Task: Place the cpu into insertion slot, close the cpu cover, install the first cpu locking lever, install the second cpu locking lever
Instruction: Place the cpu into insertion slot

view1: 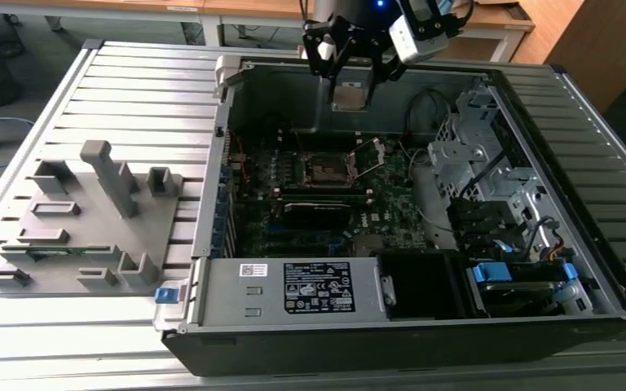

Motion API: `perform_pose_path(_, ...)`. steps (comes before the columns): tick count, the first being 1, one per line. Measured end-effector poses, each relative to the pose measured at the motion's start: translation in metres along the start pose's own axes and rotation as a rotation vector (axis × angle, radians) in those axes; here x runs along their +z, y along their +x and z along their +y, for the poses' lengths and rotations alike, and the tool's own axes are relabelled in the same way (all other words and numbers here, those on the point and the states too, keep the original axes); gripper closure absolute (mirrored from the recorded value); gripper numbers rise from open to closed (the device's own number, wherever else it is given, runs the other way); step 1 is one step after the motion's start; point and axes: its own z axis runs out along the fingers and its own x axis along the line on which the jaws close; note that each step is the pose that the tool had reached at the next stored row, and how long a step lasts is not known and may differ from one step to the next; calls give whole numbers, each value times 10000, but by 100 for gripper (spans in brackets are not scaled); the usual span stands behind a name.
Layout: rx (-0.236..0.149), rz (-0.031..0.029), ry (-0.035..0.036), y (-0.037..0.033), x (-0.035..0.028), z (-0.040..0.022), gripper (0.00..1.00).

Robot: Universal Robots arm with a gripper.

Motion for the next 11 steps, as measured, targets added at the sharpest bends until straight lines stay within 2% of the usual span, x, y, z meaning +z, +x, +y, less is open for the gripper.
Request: perform_pose_path(11, 0, -1, -1, 0, 32, -3, 46)
